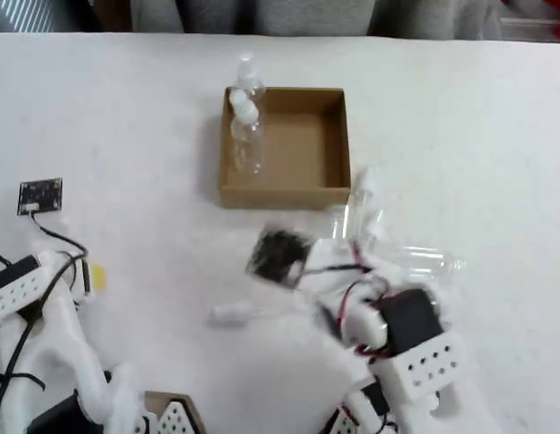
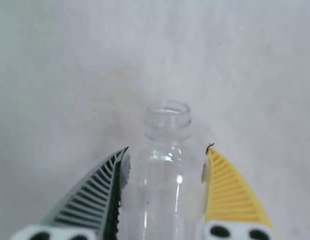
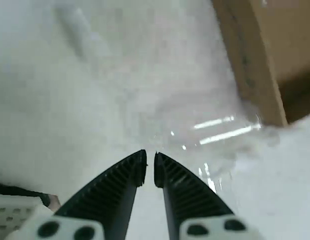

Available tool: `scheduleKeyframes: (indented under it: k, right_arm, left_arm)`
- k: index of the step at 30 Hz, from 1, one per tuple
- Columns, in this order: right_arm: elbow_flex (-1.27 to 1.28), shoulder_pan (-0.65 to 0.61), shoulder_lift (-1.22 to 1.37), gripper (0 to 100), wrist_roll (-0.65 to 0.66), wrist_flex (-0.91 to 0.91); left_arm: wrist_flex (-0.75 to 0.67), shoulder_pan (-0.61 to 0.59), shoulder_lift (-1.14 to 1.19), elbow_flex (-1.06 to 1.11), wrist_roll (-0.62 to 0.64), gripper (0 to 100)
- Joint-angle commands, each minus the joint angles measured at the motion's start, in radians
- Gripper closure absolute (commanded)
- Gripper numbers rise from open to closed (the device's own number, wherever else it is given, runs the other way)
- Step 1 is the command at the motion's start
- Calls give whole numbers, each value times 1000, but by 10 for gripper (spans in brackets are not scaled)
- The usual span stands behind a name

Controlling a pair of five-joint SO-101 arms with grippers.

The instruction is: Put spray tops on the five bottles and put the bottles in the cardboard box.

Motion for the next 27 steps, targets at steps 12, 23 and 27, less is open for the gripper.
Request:
scheduleKeyframes:
  k: [12, 23, 27]
  right_arm:
    - [94, -325, 277, 885, 114, -266]
    - [-11, -328, 572, 885, 117, -383]
    - [-52, -329, 685, 885, 109, -427]
  left_arm:
    - [-49, -7, -5, 6, 9, 913]
    - [-49, 10, -5, 6, 9, 913]
    - [-49, 12, -5, 6, 9, 913]
